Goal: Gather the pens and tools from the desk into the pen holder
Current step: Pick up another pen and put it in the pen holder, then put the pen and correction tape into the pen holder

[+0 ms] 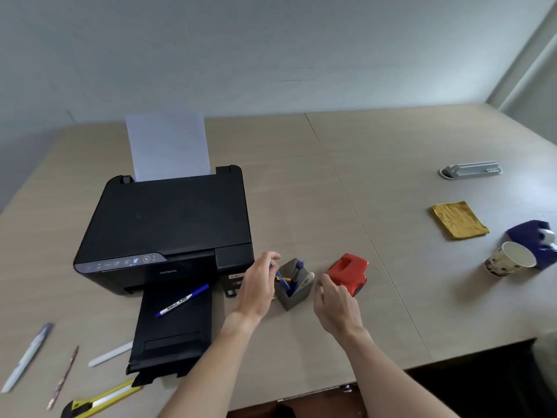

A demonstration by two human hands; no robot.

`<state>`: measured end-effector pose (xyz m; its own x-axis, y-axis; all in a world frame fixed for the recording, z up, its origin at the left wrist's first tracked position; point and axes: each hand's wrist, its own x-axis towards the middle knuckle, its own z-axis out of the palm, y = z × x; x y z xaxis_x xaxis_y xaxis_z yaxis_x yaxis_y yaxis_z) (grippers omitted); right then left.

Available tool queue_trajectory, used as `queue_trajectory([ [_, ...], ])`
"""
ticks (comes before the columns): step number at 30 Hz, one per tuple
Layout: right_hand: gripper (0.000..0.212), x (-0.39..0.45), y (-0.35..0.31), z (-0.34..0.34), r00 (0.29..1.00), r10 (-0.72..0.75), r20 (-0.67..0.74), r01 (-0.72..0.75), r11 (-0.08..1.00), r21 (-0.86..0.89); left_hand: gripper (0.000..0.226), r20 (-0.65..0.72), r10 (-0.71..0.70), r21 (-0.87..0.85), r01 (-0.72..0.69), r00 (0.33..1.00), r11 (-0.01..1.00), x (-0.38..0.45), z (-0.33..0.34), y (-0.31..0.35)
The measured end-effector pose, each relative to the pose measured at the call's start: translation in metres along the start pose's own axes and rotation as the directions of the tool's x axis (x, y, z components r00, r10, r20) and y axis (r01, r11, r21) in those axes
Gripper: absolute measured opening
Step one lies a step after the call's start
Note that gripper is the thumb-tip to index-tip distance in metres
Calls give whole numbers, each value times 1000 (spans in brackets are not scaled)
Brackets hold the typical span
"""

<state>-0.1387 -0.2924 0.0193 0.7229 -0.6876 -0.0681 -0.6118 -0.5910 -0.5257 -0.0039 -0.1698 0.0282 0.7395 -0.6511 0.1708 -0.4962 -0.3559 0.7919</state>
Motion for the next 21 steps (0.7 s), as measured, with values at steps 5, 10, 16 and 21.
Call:
queue_trajectory([
  [5,20,-19,12,20,986,14,163,-6,999,-46,15,46,35,39,-37,998,999,-9,1,-8],
  [10,22,-33,2,53,940,1,341,34,995,-95,22,59,-64,77,59,996,995,-40,-27,-33],
  [16,22,-23,-32,91,927,-168,334,204,976,-75,22,-75,-197,322,211,978,923,-71,-80,-93],
  [21,43,3,-56,116,923,-200,328,250,961,-117,12,-202,-352,526,404,914,748,-80,-111,-131],
])
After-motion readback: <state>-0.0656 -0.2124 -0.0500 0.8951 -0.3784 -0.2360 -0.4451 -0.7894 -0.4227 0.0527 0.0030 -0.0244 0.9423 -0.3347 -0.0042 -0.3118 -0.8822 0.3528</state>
